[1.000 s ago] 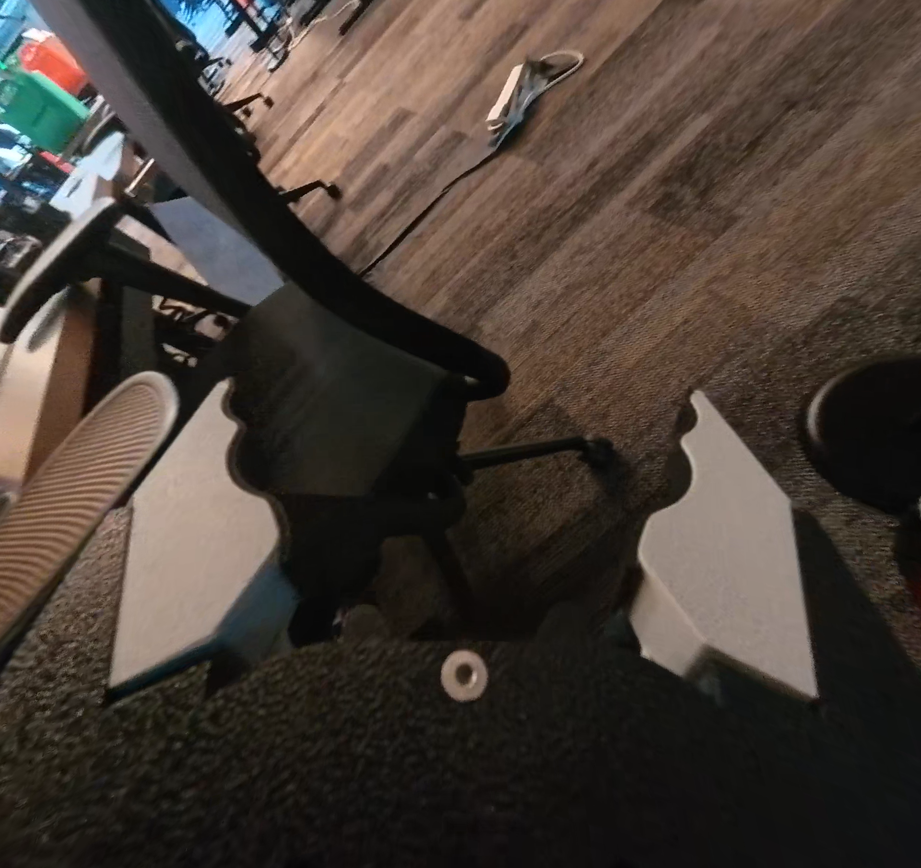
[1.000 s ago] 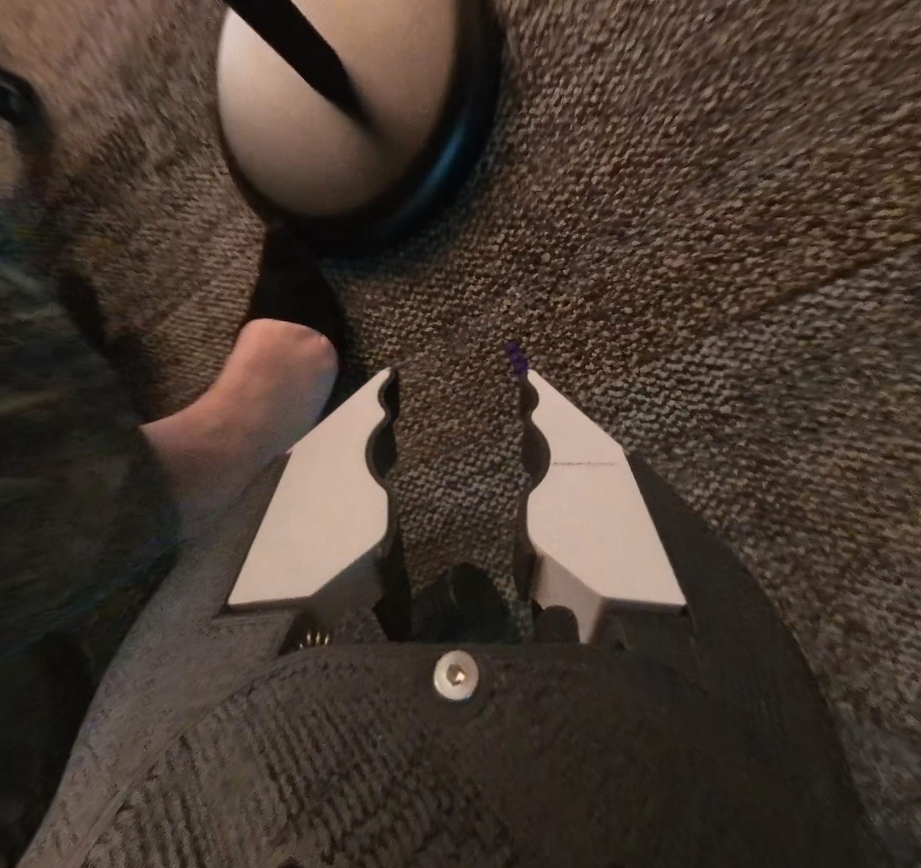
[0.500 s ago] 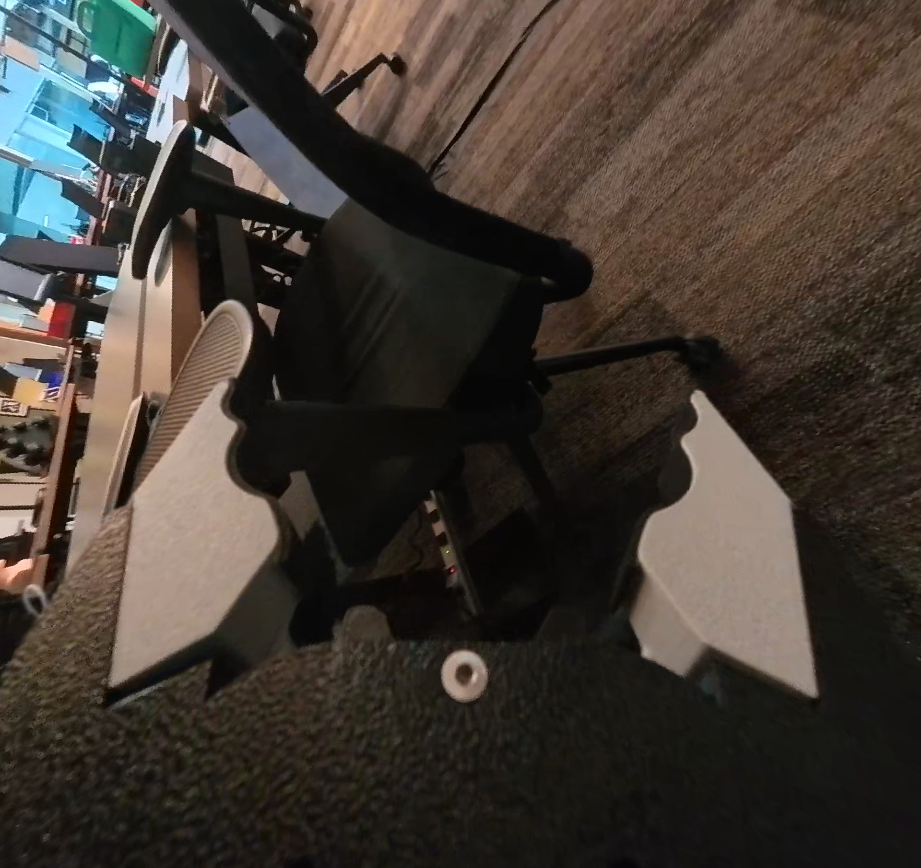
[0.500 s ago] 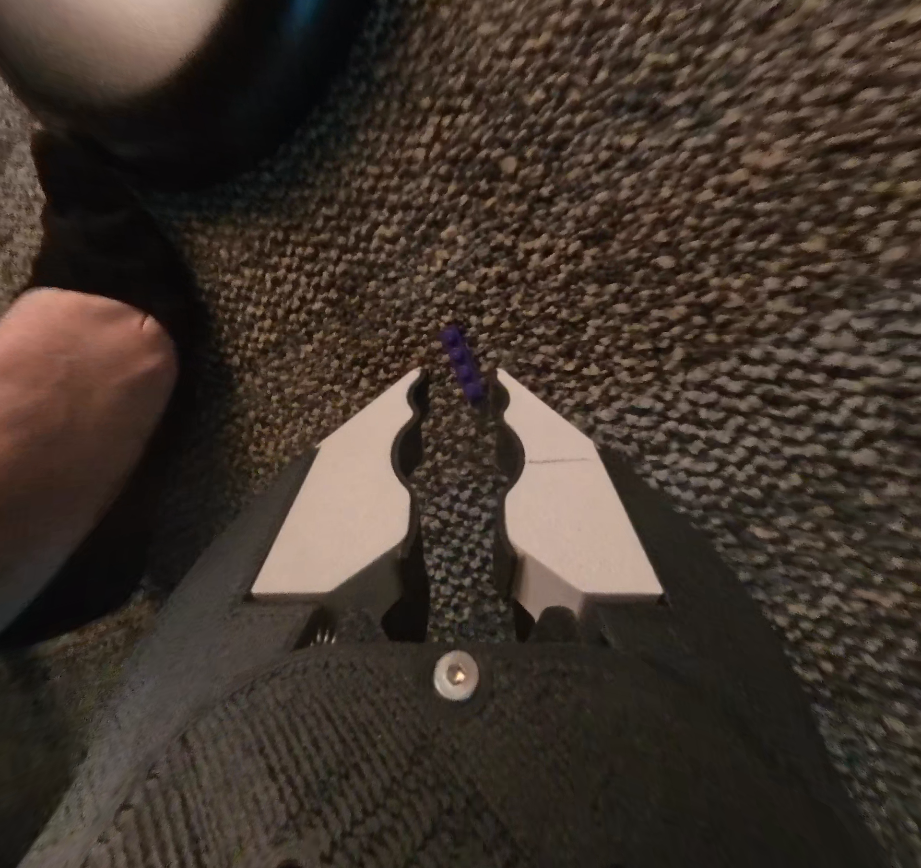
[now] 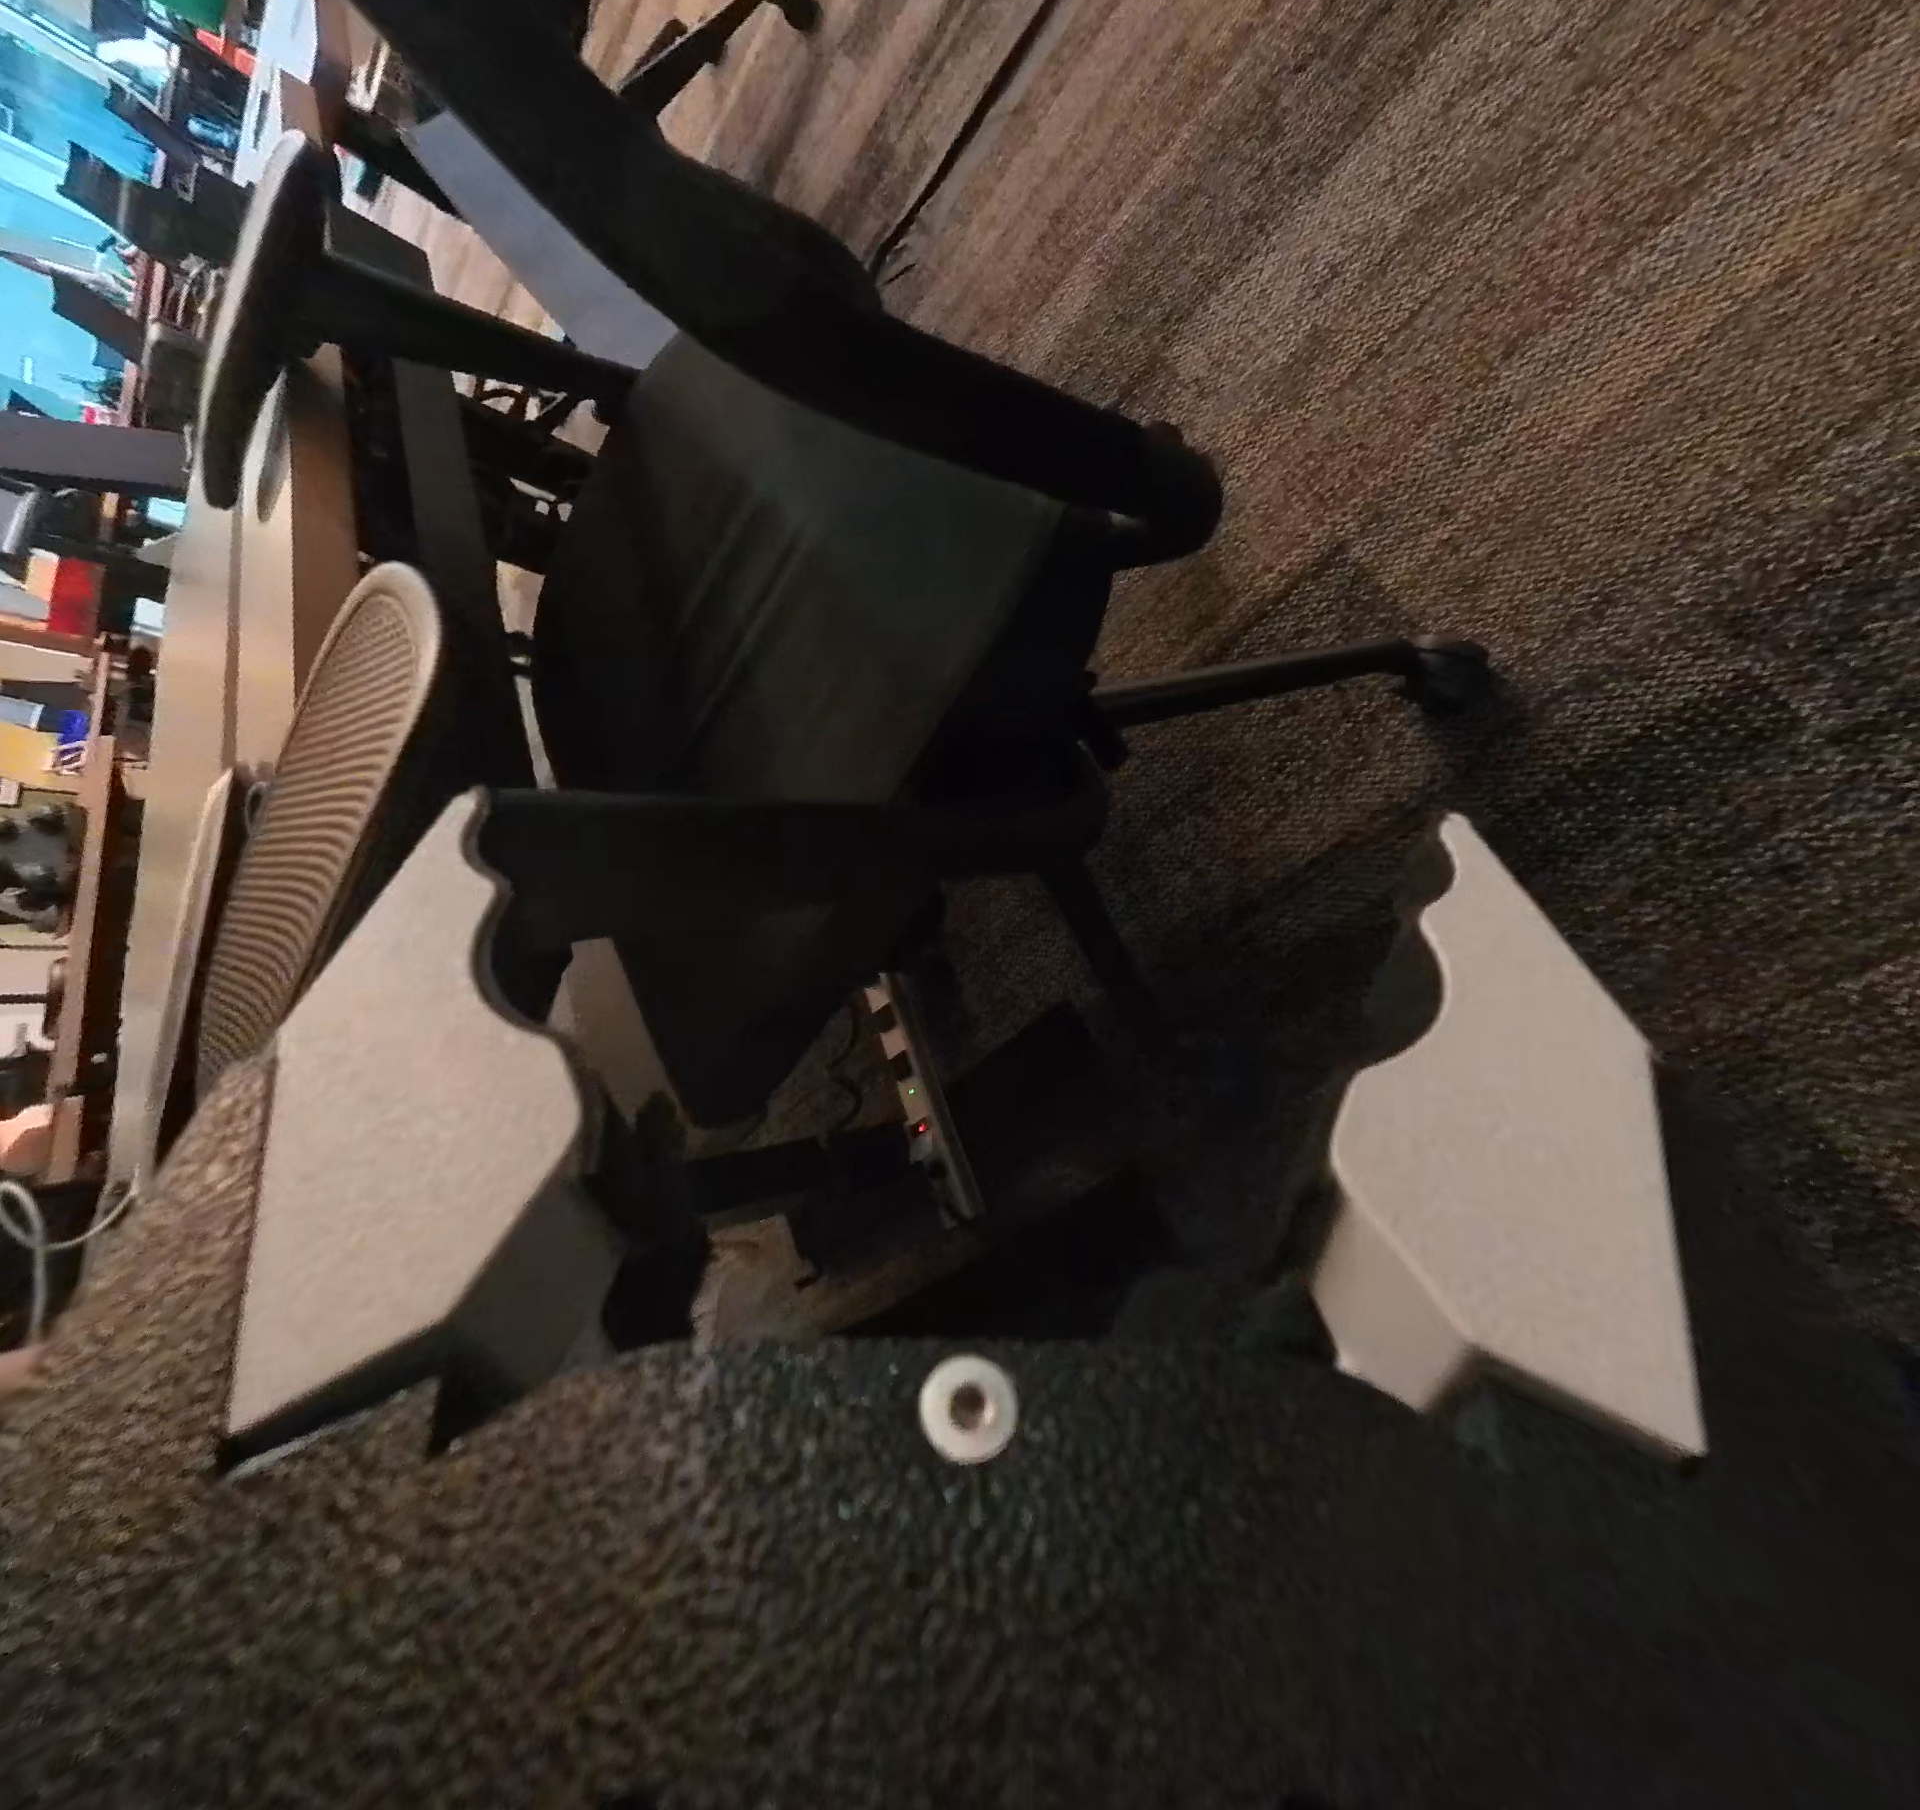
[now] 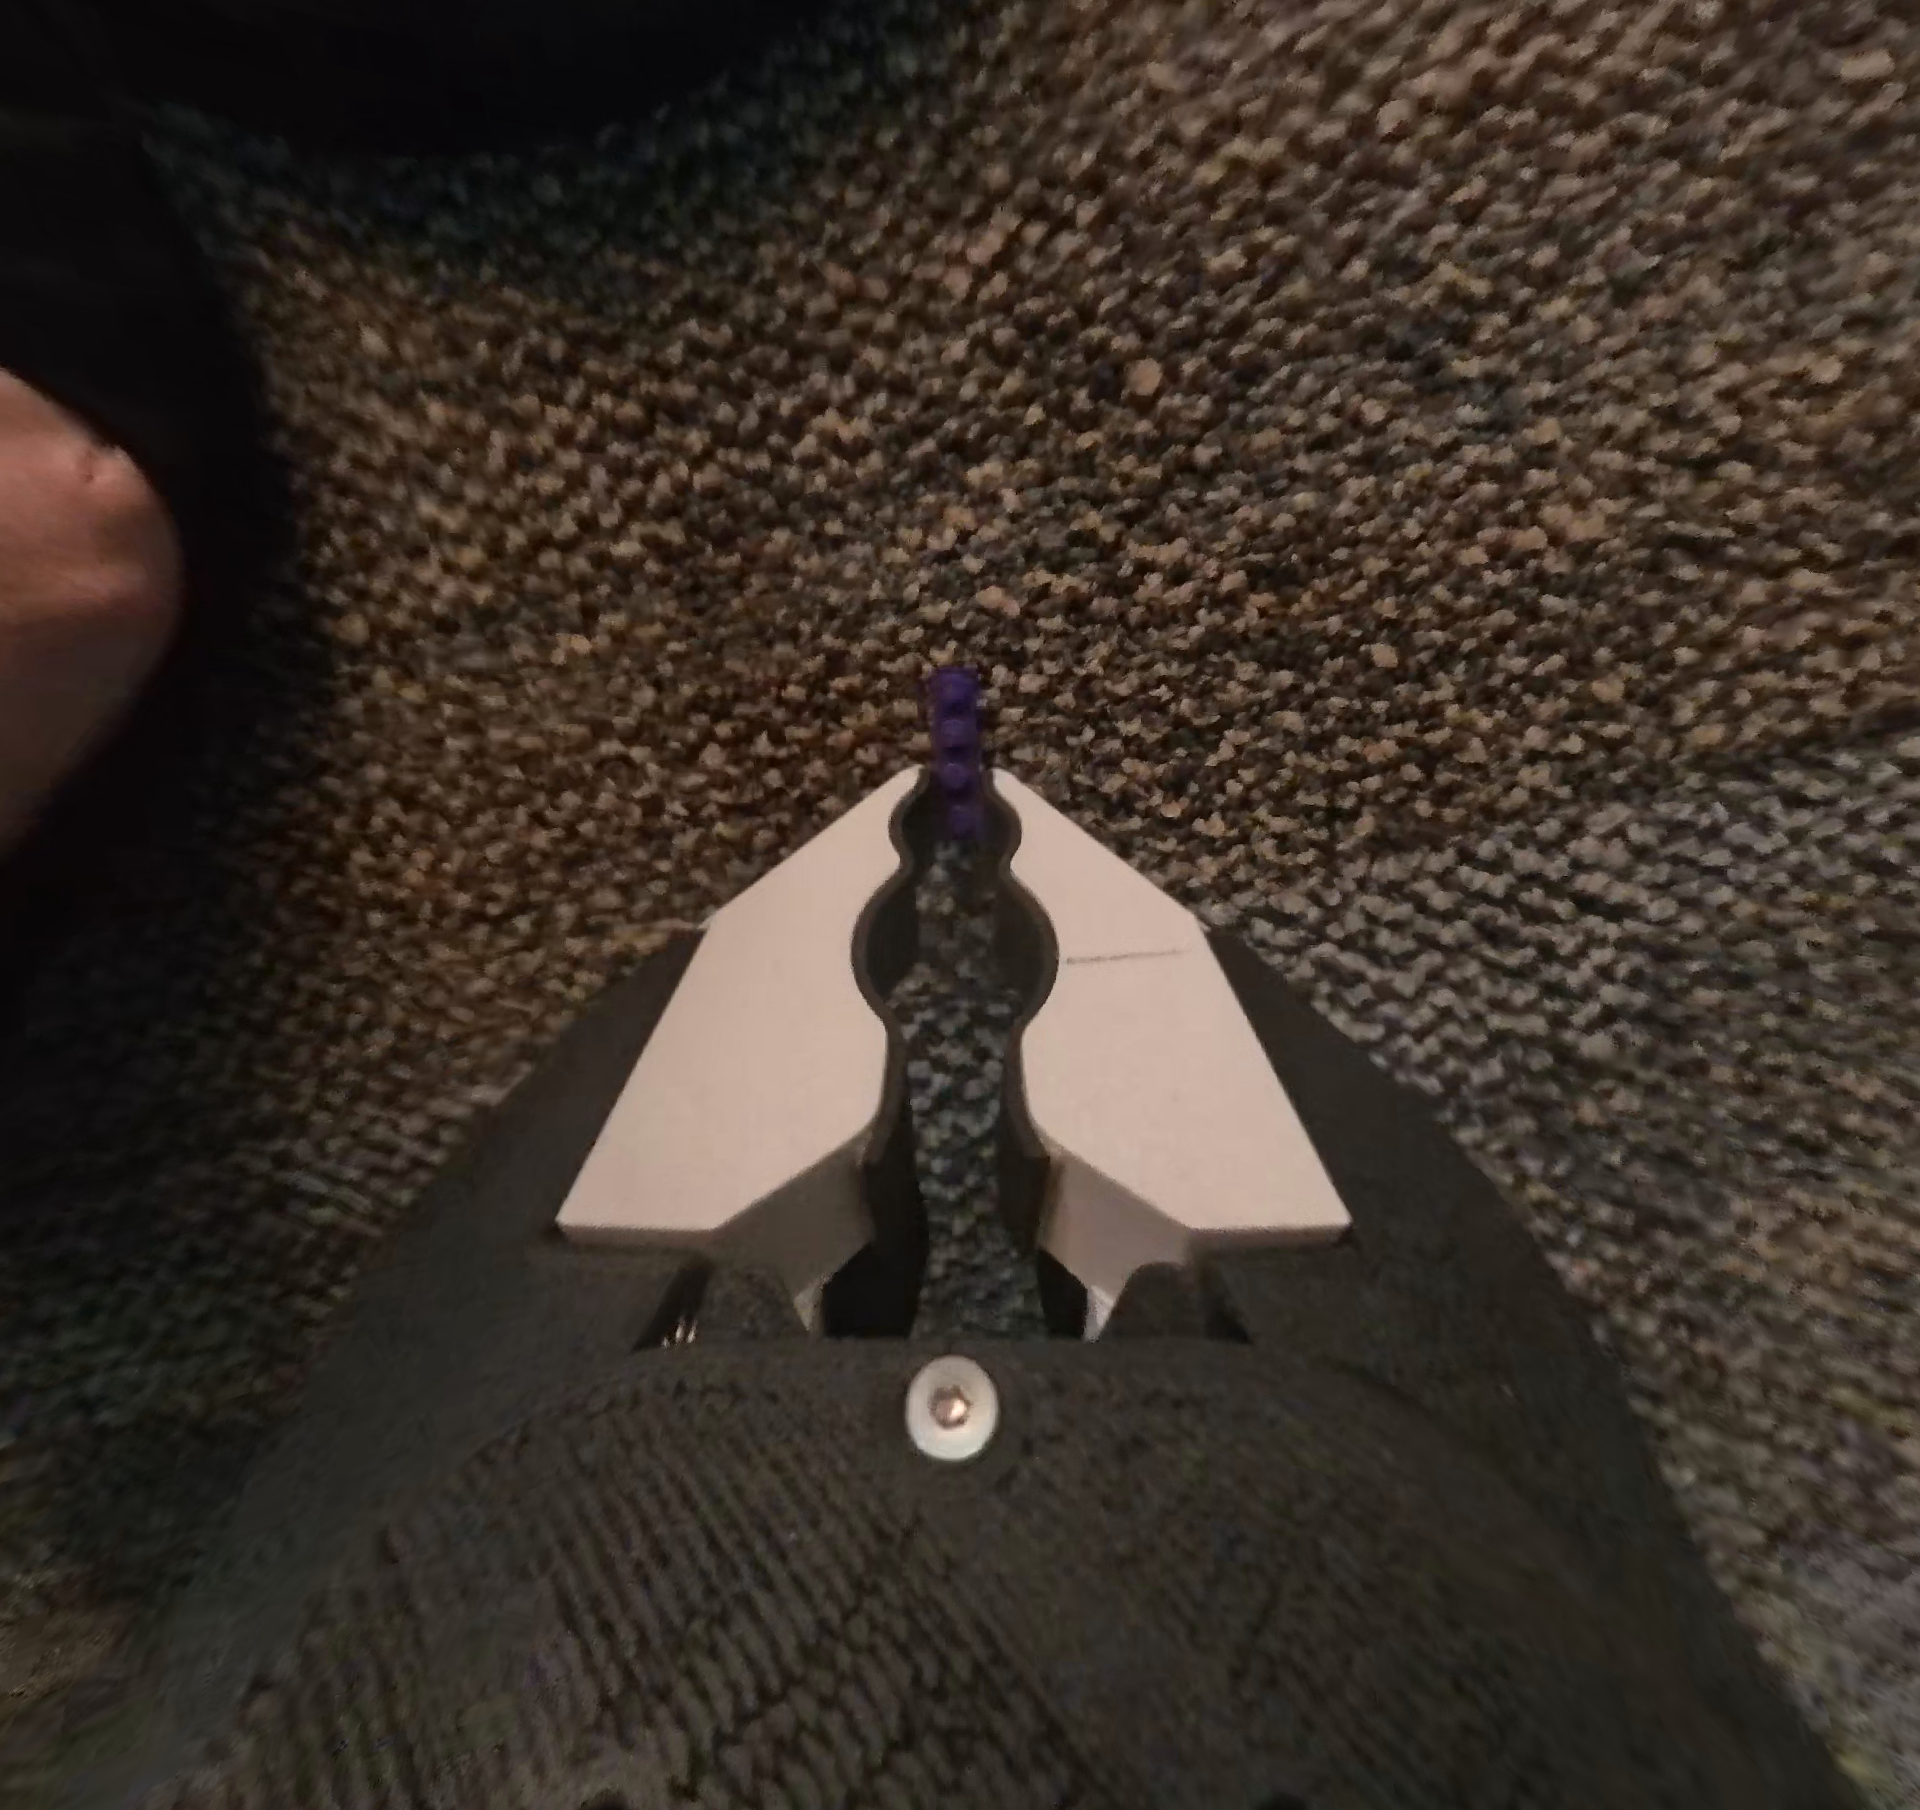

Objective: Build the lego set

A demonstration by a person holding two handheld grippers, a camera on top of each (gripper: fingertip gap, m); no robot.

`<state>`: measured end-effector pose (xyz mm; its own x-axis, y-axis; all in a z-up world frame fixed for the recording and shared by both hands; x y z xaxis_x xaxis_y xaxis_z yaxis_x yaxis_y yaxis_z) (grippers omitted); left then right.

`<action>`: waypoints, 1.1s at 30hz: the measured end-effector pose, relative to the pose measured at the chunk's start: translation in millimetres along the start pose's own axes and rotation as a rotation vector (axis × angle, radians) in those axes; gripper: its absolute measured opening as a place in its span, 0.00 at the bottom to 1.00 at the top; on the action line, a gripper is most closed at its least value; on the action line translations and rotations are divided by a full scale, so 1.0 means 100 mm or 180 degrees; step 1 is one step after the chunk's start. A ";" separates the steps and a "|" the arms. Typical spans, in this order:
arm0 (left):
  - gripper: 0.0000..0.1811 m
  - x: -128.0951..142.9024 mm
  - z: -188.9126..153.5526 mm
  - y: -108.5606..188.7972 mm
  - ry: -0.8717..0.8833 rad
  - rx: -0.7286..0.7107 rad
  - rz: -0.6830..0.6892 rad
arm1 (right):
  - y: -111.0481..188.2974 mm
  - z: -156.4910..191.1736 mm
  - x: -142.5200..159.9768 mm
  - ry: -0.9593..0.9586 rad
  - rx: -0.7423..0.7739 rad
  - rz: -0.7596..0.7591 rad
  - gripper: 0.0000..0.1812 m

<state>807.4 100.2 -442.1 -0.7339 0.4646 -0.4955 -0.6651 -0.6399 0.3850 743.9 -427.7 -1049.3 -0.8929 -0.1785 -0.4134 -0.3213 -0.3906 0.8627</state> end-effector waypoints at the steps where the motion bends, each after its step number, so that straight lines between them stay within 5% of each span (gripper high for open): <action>1: 0.88 0.01 0.02 0.05 0.0036 0.0021 -0.0037 | 0.07 0.00 -0.04 -0.0156 0.0053 -0.0046 0.03; 7: 0.87 0.08 0.39 0.39 0.0579 -0.0054 -0.0331 | 0.62 0.13 -0.44 -0.1127 0.0186 -0.0345 0.03; 12: 0.87 0.21 0.78 0.84 0.1158 0.0029 -0.0857 | 1.42 0.37 -1.03 -0.1369 0.0245 -0.0858 0.03; 18: 0.86 0.15 1.49 1.43 0.1591 -0.0035 -0.1914 | 2.56 1.06 -1.63 -0.0997 0.0370 -0.1036 0.04; 21: 0.78 0.21 1.78 1.85 0.1612 -0.0057 -0.2445 | 3.15 1.52 -1.92 -0.0502 0.0316 -0.1218 0.04; 25: 0.87 0.34 2.10 2.33 0.1669 -0.0040 -0.2851 | 3.82 2.18 -2.17 0.0037 0.0287 -0.1274 0.04; 29: 0.87 0.55 2.50 2.61 0.1851 -0.0177 -0.2972 | 4.28 2.76 -2.36 0.0557 0.0257 -0.1365 0.04; 33: 0.87 0.84 2.82 2.81 0.2073 0.0232 -0.2781 | 4.50 3.29 -2.67 0.1002 0.0209 -0.1492 0.04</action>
<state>520.1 132.3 -156.4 0.1953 0.3143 -0.9290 -0.9434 -0.1988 -0.2656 734.3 -258.9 -454.5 -0.5163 -0.2640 -0.8147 -0.6886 -0.4377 0.5782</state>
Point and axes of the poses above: each gripper's, where its closed fingertips meet, y back along the fingers, x out of its underside, z = x × y across the jaws, the point moved 8 cm from there along y, back along the fingers, and after that the axes turned 14 degrees about -x, right-handed, at the moved point
